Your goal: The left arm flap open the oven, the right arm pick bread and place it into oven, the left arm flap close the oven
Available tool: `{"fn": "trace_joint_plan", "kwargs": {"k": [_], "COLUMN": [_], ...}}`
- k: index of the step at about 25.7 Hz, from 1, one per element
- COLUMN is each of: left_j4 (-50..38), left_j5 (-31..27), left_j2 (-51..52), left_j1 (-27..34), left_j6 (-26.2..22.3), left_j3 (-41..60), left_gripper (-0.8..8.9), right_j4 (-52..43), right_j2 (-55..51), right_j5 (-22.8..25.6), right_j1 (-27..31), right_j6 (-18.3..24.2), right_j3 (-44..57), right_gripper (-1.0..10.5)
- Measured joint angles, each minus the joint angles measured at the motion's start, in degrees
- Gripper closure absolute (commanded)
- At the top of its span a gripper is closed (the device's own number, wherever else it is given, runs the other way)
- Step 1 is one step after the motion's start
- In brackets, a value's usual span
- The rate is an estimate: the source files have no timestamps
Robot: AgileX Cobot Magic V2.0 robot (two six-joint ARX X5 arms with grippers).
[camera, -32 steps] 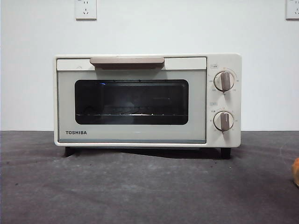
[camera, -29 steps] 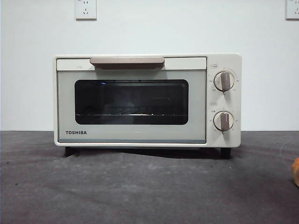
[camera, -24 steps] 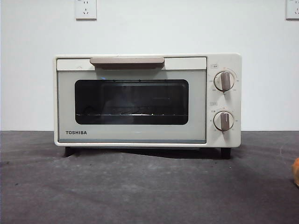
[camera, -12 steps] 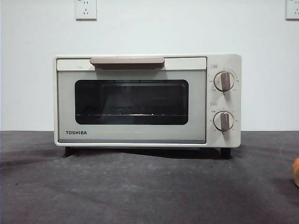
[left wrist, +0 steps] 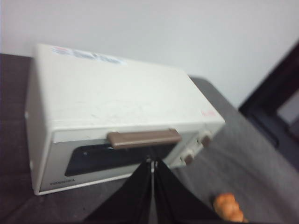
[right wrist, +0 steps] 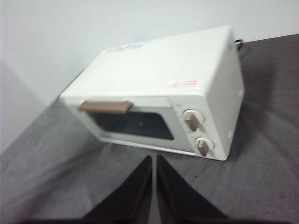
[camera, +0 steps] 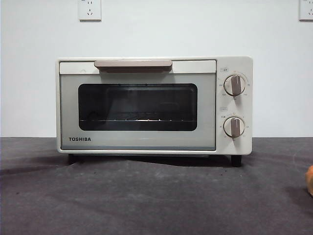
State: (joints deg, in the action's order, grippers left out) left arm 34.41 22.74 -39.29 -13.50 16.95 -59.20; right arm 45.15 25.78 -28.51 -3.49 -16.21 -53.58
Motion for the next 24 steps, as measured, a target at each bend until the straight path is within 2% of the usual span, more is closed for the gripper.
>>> {"fn": "trace_joint_plan", "kwargs": {"k": [5,7,13,14,17,19,21,24], "left_j4": [4.13,4.79,4.68,4.72,5.11,5.46,5.57,5.66], "left_j5": [3.32,4.59,4.61,4.61,4.61,4.59,4.61,4.61], "left_j2": [-2.03,-2.08,-2.19,-2.21,-2.43,-2.67,-2.78,-2.97], "left_j1": [-3.43,-4.31,-5.73,-5.73,-5.73,-5.77,-5.77,-5.77], "left_j6": [-6.60,-8.83,-11.98,-12.02,-12.13,-12.13,-12.15,-12.13], "left_j3": [-3.74,-3.78,-3.78,-3.78,-3.78,-3.78,-3.78,-3.78], "left_gripper": [7.98,7.97,7.61,7.37,5.63,4.15,3.09,2.56], "right_j4": [8.09,8.59,7.91,7.91,7.91,7.91,7.91,7.91], "right_j2": [5.31,6.14,6.16,6.12,6.14,6.12,6.12,6.12], "right_j5": [-2.16,-3.89,-4.92,-4.92,-4.81,-4.74,-4.68,-4.48], "right_j1": [-2.99,-3.82,-4.42,-4.42,-4.42,-4.42,-4.42,-4.42], "right_j6": [8.09,10.71,13.46,13.49,13.46,13.44,13.33,12.22], "right_j3": [-5.95,-6.16,-6.16,-6.16,-6.16,-6.16,-6.16,-6.16], "right_gripper": [9.4,9.4,9.3,9.3,8.7,7.5,6.2,4.6]}}
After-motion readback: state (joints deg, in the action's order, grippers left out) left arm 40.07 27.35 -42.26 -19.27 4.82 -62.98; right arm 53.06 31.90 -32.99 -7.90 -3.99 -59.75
